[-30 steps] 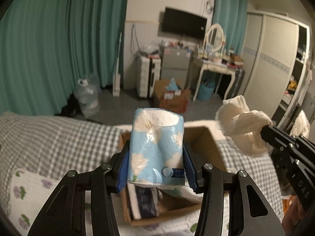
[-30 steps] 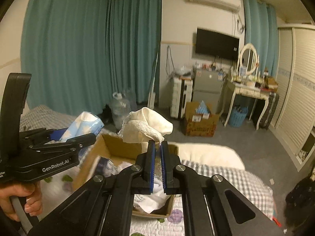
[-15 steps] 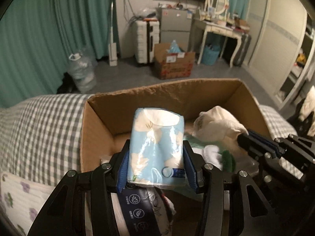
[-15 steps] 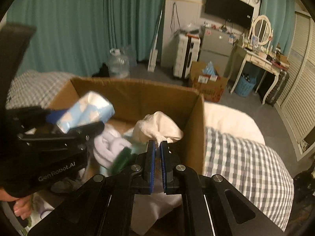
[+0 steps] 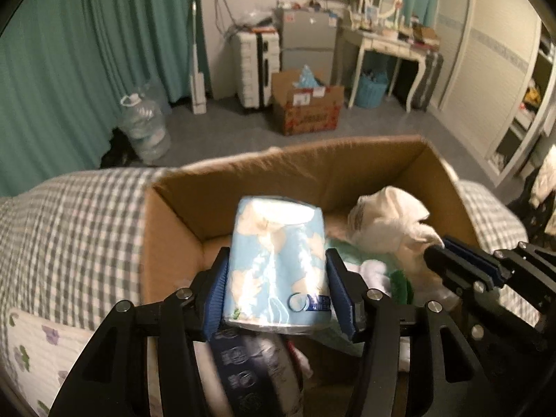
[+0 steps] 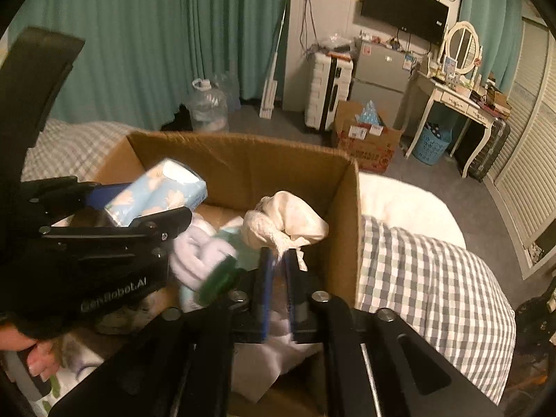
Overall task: Organize soft objects
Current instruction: 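Carry the tissue pack and cream cloth over the box and release them inside, then withdraw both tools from the box back toward the sock and white item, then grasp the white sock with the left tool while the right tool grasps the small white item, then carry the sock and white item into the box and release them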
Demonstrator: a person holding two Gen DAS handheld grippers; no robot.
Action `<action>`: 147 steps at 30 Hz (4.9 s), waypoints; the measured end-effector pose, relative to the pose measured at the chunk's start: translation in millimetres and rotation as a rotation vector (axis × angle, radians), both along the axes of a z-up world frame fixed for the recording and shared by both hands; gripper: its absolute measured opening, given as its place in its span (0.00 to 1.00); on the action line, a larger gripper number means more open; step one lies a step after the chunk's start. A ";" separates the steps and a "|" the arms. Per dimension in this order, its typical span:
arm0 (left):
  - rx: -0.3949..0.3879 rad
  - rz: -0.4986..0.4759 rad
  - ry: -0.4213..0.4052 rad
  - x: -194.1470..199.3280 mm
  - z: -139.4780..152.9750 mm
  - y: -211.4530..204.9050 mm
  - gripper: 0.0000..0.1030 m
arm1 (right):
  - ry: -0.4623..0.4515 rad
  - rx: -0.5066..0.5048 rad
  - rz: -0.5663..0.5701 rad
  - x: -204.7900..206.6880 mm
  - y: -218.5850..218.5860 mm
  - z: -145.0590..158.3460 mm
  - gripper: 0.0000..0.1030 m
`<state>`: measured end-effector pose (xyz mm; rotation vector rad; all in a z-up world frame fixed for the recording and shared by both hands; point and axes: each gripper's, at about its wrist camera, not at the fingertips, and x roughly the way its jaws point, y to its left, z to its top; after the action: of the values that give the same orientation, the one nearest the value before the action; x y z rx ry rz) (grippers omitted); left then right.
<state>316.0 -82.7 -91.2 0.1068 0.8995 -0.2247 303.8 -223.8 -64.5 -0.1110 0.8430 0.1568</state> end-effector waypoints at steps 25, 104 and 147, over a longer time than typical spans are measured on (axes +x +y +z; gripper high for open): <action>-0.177 0.072 -0.378 -152.4 196.2 80.7 0.81 | -0.486 0.060 -0.107 -184.2 -3.0 203.3 1.00; 0.033 -0.106 0.190 -150.2 -123.9 36.6 0.97 | 0.215 0.105 -0.020 -180.7 -21.6 -101.0 0.72; -0.087 0.010 -0.225 -290.1 40.9 109.2 0.63 | -0.096 0.166 -0.009 -289.5 39.4 30.9 0.23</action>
<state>25.9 26.5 -50.4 0.0453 0.6650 -0.2371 14.3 -184.5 -33.6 0.0409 0.7315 0.2110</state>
